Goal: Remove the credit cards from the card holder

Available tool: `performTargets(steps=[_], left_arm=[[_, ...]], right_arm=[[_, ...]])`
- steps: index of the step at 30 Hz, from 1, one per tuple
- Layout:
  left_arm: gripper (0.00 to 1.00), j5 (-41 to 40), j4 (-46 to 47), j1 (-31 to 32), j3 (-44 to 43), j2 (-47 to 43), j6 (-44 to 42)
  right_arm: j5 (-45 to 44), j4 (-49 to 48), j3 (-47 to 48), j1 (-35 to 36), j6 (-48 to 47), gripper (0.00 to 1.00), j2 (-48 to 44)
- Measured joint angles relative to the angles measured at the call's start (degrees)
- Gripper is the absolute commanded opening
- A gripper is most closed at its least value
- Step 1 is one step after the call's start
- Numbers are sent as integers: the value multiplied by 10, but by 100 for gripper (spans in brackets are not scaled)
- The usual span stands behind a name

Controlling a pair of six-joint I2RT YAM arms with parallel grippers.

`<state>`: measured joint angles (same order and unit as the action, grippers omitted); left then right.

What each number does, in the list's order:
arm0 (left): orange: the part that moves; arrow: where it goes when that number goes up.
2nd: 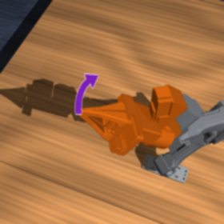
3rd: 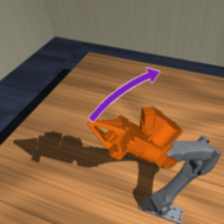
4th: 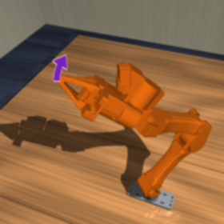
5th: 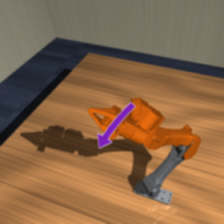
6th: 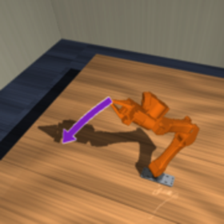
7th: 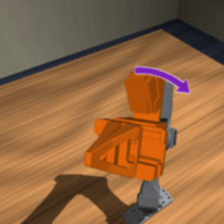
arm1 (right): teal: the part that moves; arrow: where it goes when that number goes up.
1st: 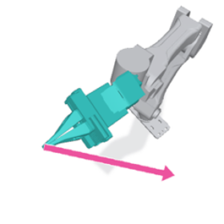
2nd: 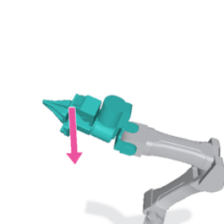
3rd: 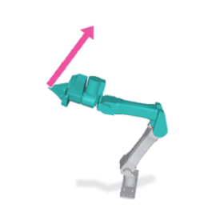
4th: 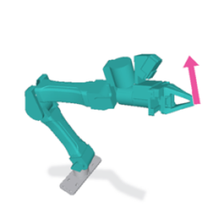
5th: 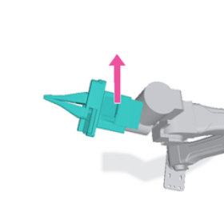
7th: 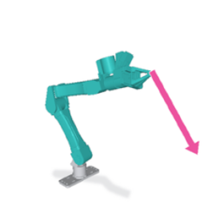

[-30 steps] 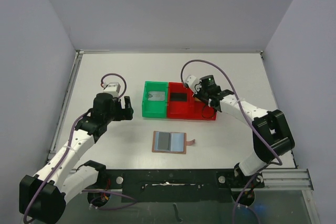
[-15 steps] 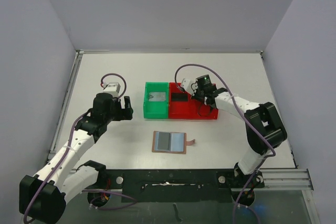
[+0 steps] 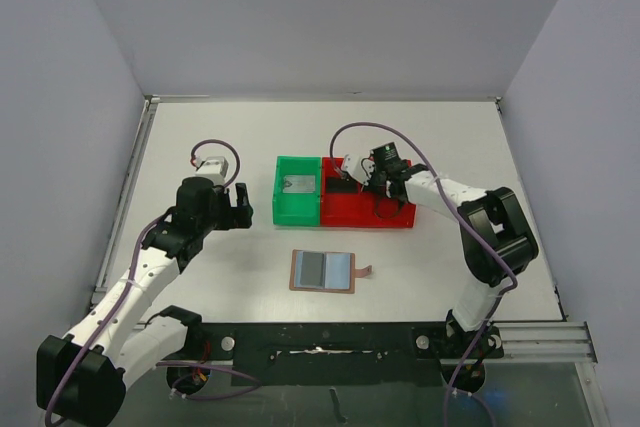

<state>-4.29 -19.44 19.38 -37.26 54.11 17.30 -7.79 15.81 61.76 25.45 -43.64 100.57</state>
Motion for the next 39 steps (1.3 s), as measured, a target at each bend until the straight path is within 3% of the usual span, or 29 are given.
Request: performTargets(steps=[11,14,20,25,30,32,35,39], left_arm=[[87,10,0,0,0,0,0],[87,14,0,0,0,0,0],[87,18,0,0,0,2,0],[87,21,-1,-1,0,7,0],[87,22,-1,-2,0,9,0],[87,22,-1,-3,0,9,0],[87,22,-1,-4,0,9,0],[87,22,-1,-4,0,9,0]], right_arm=[[17,3,0,-11,19,32,0],[29,-1,0,-17,30,46,-2],[69,-31,-22,-35,72,47,-52],[92,-89,-64,-61,177,48,-135],[90,-140,-124,-78,317,68,-236],[79,-139,-135,-85,373,70,-274],[58,-119,-130,-102,458,99,-322],[3,-86,-119,-120,559,98,-378]])
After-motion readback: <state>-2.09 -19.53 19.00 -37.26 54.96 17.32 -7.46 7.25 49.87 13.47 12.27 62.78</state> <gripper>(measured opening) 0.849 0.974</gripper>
